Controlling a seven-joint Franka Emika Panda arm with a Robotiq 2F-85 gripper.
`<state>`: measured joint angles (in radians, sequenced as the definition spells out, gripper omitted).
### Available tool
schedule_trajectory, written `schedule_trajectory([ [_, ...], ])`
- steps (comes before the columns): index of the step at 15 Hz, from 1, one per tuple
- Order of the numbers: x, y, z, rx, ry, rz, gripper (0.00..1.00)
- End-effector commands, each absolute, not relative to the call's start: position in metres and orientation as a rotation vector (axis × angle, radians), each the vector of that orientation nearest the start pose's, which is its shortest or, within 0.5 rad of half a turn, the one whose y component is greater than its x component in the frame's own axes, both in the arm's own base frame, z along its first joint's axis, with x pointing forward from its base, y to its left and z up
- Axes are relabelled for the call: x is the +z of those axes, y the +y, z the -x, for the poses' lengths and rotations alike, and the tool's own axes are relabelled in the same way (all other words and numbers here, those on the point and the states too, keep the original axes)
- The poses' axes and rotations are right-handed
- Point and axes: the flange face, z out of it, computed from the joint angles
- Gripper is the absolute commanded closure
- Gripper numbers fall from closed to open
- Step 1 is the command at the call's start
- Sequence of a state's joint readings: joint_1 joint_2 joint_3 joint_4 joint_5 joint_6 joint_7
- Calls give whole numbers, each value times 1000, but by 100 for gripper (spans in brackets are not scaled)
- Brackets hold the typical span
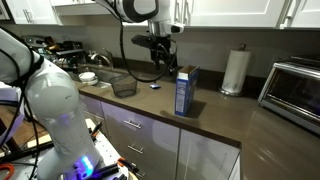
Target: Get the blue item on the table and place it in the blue box
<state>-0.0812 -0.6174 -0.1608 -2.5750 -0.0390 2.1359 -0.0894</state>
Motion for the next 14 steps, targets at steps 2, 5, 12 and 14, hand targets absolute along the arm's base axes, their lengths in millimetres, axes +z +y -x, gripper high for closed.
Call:
schedule_trajectory([
  [2, 463, -75, -391, -194, 71, 3102, 0],
  [5, 455, -53, -411, -133, -19, 3120, 0],
  [12, 444, -10, -473, -46, -189, 3142, 0],
  [14, 438, -2, -493, -71, -218, 3149, 0],
])
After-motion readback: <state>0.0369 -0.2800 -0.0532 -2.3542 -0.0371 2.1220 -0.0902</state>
